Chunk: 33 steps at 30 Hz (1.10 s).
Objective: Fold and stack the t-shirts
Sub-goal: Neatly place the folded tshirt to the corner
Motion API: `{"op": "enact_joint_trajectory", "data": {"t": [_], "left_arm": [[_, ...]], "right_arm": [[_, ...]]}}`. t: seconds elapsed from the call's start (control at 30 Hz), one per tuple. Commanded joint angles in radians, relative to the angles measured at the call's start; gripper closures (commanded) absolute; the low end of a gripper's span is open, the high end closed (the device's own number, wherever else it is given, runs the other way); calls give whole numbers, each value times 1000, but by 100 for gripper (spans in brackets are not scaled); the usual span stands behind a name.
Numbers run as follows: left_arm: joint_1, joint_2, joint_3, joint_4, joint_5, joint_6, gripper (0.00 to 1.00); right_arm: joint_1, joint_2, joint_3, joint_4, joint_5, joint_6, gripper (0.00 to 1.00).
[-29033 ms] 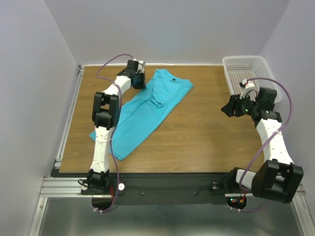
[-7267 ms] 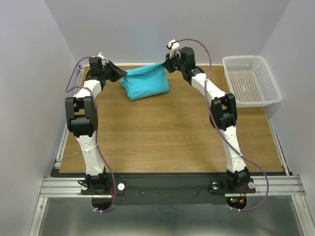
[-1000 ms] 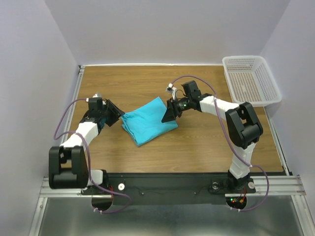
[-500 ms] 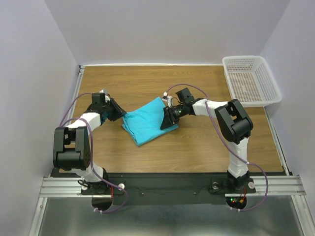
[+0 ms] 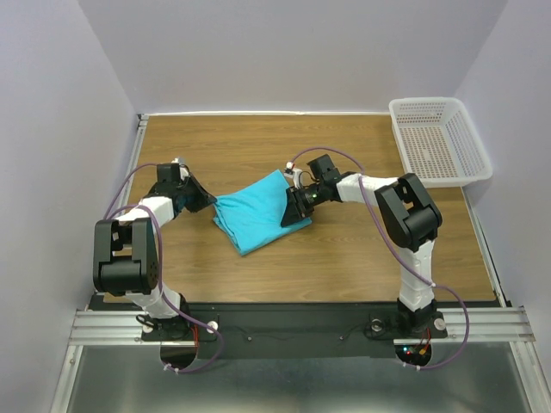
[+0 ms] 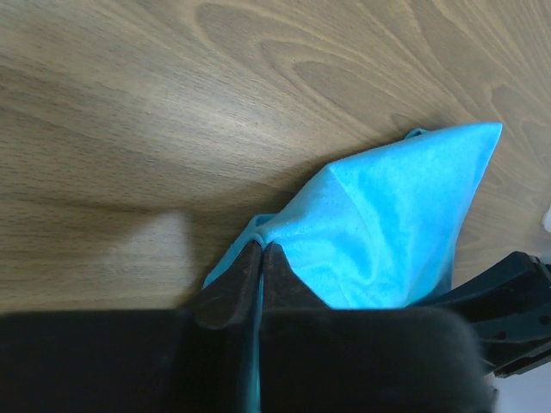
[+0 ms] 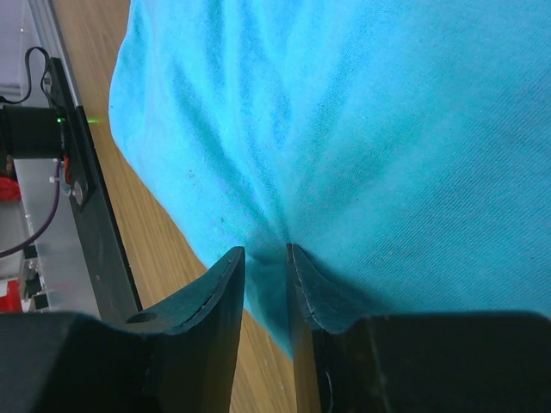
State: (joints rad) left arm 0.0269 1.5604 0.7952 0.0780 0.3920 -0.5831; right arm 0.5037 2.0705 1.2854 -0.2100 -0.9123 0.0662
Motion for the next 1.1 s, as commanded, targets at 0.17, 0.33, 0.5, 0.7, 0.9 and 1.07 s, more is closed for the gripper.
{"op": "enact_joint_trajectory", "data": {"t": [0.17, 0.33, 0.5, 0.7, 0.9, 1.07], "left_arm": [[27, -75, -14, 8, 47, 19, 100], [31, -232, -85, -27, 111, -56, 100], [57, -344, -183, -57, 160, -109, 100], [137, -335, -240, -107, 107, -80, 100], [162, -237, -235, -149, 68, -38, 100], [171, -166, -249, -130, 28, -20, 100]], "right_arm": [[2, 17, 15, -48, 95, -29, 68], [1, 16, 15, -49, 156, -31, 70], [2, 40, 26, -55, 200, -26, 74], [1, 43, 34, -75, 263, -55, 74], [1, 57, 41, -118, 299, -131, 73], [1, 74, 57, -144, 299, -172, 68]]}}
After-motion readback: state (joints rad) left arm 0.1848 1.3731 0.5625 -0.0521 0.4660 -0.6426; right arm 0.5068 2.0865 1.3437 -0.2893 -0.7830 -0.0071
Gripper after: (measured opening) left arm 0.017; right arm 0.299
